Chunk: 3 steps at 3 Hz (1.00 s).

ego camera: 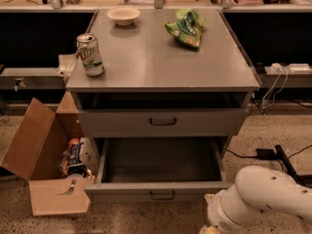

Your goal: Close middle drawer

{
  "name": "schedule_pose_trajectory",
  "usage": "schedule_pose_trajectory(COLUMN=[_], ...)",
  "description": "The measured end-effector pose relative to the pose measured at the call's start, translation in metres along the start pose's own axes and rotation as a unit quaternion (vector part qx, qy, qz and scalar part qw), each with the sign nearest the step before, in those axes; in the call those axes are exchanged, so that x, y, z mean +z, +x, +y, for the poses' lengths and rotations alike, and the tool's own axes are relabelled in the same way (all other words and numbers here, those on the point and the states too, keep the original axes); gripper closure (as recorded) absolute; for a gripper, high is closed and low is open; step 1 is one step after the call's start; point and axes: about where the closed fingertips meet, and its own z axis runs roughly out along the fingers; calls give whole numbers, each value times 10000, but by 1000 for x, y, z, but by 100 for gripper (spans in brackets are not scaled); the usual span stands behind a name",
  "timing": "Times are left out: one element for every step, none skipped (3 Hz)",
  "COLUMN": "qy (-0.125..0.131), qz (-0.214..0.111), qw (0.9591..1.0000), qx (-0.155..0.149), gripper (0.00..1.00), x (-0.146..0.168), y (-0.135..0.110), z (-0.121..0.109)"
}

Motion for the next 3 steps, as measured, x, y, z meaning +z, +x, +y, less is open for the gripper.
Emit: schedule_pose_trajectory(qy=[-326, -595, -744], qz=[-143, -299, -467], qw=[9991, 9967, 9937], qx=[235, 455, 703], gripper=[0, 0, 26], x=[37, 73, 107], y=[14, 24, 30], z=[4, -3, -19])
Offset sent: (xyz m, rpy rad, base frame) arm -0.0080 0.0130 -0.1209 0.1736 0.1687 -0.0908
